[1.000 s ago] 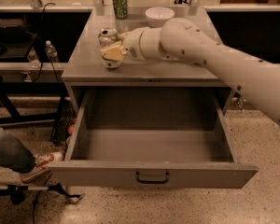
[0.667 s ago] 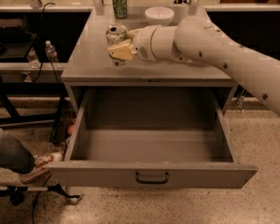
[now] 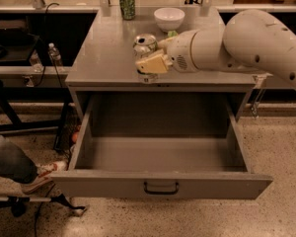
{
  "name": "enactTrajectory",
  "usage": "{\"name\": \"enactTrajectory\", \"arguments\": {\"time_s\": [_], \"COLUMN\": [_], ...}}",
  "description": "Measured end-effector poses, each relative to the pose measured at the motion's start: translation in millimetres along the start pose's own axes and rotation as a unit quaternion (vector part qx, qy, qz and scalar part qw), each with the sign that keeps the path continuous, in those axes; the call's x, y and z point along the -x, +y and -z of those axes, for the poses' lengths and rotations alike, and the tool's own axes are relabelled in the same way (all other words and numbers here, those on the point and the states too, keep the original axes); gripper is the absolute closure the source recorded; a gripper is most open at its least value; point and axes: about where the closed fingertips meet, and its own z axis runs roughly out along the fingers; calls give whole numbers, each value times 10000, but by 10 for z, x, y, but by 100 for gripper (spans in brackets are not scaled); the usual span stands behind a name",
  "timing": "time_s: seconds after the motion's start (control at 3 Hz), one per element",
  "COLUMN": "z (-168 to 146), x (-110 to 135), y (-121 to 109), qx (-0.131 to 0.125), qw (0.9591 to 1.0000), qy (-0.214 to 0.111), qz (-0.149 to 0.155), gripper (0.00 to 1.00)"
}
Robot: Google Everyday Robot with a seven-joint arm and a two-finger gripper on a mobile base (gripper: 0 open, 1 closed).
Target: Place 7up can into top drawer
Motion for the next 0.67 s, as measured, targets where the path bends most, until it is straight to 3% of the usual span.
{"name": "enactTrajectory", "arguments": {"time_s": [0.33, 0.67], "z": [184, 200], "x": [-245, -332], "y": [69, 237], "qx": [355, 663], "qw": [9988, 9964], "qy": [333, 525], "qz": [-70, -64], "gripper": [100, 100]}}
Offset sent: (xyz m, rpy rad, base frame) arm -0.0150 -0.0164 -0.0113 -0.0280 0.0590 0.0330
